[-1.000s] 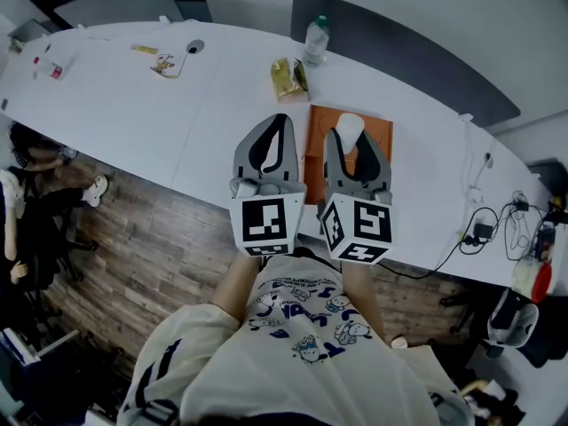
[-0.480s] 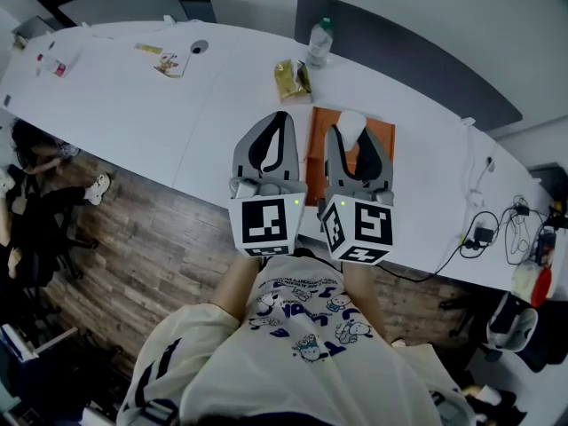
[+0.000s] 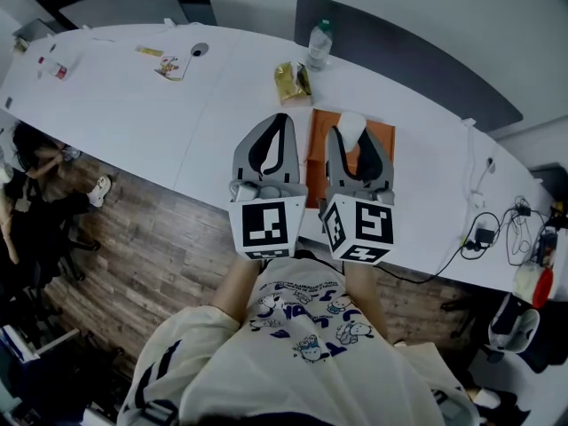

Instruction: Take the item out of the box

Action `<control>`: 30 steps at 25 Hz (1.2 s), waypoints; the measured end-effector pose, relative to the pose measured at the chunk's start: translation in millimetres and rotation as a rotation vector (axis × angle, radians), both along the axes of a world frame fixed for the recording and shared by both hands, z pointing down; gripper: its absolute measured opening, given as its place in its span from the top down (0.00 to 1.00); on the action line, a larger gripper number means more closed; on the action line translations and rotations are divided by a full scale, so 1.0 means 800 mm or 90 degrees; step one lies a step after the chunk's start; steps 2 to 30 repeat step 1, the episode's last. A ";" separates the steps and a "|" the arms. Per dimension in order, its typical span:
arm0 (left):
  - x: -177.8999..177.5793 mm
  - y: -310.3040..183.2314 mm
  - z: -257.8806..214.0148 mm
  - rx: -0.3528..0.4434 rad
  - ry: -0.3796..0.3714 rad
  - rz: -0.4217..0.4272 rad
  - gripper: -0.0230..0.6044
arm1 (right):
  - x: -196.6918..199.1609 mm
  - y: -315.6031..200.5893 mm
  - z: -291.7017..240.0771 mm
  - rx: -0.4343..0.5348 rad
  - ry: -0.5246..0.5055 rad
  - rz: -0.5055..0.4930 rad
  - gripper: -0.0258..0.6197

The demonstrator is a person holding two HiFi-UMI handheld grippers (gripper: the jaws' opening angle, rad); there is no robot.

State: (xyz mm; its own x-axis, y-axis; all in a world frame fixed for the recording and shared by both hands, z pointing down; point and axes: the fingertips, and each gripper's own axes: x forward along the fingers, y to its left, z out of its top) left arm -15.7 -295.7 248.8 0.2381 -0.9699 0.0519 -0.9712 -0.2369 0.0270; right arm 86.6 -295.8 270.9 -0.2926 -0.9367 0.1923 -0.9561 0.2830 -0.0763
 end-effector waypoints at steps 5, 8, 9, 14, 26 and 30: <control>0.001 0.000 0.000 0.000 -0.001 0.000 0.93 | 0.001 0.000 0.000 0.000 0.000 0.000 0.67; 0.001 0.000 0.000 0.000 -0.001 0.000 0.93 | 0.001 0.000 0.000 0.000 0.000 0.000 0.67; 0.001 0.000 0.000 0.000 -0.001 0.000 0.93 | 0.001 0.000 0.000 0.000 0.000 0.000 0.67; 0.001 0.000 0.000 0.000 -0.001 0.000 0.93 | 0.001 0.000 0.000 0.000 0.000 0.000 0.67; 0.001 0.000 0.000 0.000 -0.001 0.000 0.93 | 0.001 0.000 0.000 0.000 0.000 0.000 0.67; 0.001 0.000 0.000 0.000 -0.001 0.000 0.93 | 0.001 0.000 0.000 0.000 0.000 0.000 0.67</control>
